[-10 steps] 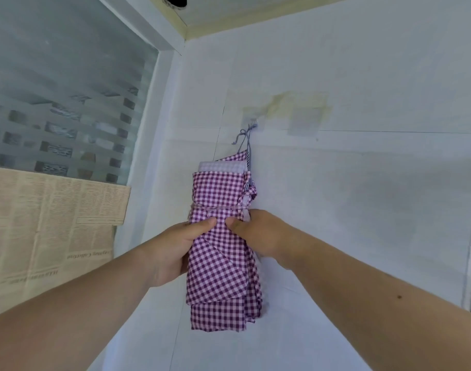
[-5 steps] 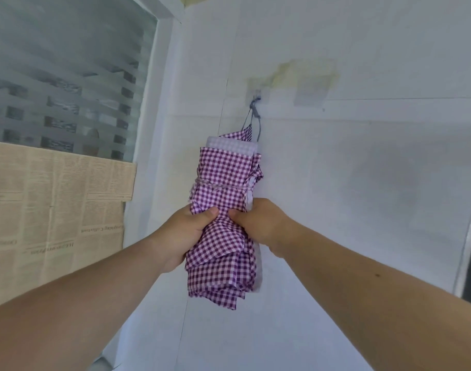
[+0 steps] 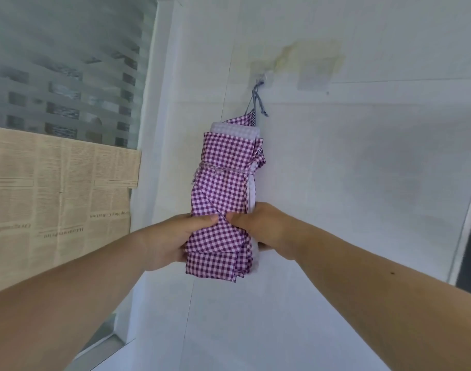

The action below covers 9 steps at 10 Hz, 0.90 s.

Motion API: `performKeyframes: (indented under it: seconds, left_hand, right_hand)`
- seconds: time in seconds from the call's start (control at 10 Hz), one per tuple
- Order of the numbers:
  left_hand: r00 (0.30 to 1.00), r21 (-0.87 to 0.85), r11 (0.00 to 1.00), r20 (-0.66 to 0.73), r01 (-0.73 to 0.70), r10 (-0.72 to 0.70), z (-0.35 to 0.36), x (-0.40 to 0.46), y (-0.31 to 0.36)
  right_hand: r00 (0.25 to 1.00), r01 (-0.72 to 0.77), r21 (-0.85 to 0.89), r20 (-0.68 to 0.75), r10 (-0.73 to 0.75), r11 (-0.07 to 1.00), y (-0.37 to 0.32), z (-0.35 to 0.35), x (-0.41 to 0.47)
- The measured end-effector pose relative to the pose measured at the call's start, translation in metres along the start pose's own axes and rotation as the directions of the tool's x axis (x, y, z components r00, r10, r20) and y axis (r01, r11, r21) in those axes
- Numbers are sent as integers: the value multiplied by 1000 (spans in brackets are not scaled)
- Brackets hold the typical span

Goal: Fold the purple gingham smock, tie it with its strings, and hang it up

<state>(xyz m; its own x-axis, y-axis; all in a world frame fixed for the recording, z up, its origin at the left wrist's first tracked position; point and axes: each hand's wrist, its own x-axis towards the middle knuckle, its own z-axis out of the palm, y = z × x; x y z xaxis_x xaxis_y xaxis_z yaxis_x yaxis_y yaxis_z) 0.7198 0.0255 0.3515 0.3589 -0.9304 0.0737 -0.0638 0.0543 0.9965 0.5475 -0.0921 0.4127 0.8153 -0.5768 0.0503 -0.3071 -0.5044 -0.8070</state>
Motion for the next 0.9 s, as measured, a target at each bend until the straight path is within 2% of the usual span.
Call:
performKeyframes:
  seconds: [0.1,0.2,0.3,0.5,0.6,0.8,0.9]
  left_hand:
    - [999,73,997,45,12,-16,0,-9,-1]
    - [999,26,999,-18,-45,45,2,-9,3]
    - [997,-9,998,-50,-61,61,7,-7,-9]
    - [993,-9,996,-80,-88,87,3,-11,-14]
    - [993,58,998,-109,-38,44,6,-16,-15]
    - [987,176,984,-159,16,13,9,-21,4]
    - [948,323,946,-300,1,101,11,-25,11]
  right_hand:
    - [998,-47,-3,41,47,999,9,1,-2]
    - [999,30,11,-35,-30,999,1,-3,-1]
    - [994,38,-51,-104,-43,998,14,10,1]
    - [989,68,-31,-130,-72,997,13,14,1]
    - [987,12,-27,-157,-16,1000,22,25,-2]
    - [992,-52,8,-113,53,999,19,10,-25]
    - [973,-59,-50,-225,46,997,25,-3,-39]
